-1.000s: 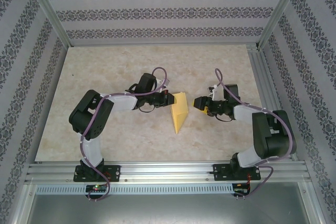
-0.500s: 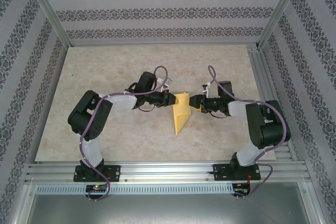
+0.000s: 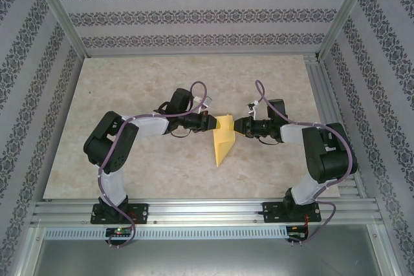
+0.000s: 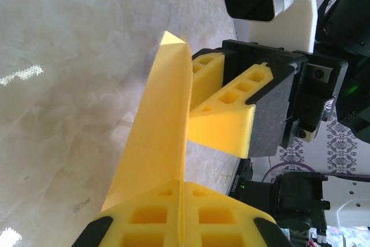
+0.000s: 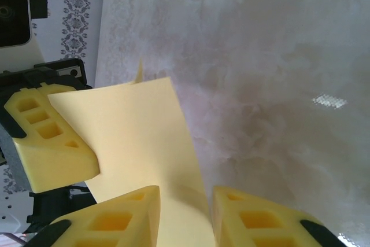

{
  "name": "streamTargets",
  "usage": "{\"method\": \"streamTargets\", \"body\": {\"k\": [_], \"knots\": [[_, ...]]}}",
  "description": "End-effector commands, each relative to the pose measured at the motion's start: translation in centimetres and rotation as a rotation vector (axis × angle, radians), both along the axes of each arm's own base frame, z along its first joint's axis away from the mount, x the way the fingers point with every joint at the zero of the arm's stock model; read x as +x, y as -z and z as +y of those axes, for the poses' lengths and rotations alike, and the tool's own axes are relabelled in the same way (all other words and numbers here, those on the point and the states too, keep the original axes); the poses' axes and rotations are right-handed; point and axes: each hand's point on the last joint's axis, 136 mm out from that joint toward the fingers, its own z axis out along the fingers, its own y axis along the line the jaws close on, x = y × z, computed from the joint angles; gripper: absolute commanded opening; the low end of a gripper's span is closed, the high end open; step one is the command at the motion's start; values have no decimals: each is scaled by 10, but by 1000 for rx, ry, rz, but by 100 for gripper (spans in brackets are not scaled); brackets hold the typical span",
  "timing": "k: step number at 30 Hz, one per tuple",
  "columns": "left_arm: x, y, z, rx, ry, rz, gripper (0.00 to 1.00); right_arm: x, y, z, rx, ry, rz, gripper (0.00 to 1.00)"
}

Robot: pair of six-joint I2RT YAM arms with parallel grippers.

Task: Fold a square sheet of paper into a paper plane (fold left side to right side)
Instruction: Fold the wing for the fifth time at the center of the table.

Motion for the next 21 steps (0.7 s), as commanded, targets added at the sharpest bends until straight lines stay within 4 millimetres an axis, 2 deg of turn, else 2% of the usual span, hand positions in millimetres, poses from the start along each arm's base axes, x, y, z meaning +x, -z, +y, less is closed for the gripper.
{"method": "streamTargets", "body": {"k": [1, 3, 7, 8, 12, 17, 19, 21], "knots": [[5, -23, -2, -17, 6, -82, 5, 2, -12, 4, 3, -21, -53, 23], [6, -22, 0, 0, -2, -87, 9, 1, -12, 4, 2, -21, -53, 19], [9, -20, 6, 54, -31, -99, 23, 0, -12, 3, -6, -10, -46, 7], [12, -19, 10, 84, -53, -106, 32, -1, -11, 2, -9, -6, -40, 5], [23, -21, 41, 232, -159, -163, 57, -4, -12, 2, -26, 19, -13, 2], [21, -38, 88, 461, -269, -273, 63, -9, -6, -2, -115, 80, 71, 0], [11, -49, 98, 500, -282, -310, 64, -11, -2, -6, -136, 122, 132, 0], [-4, -58, 105, 538, -277, -340, 64, -12, -7, -5, -115, 148, 153, 0]]}}
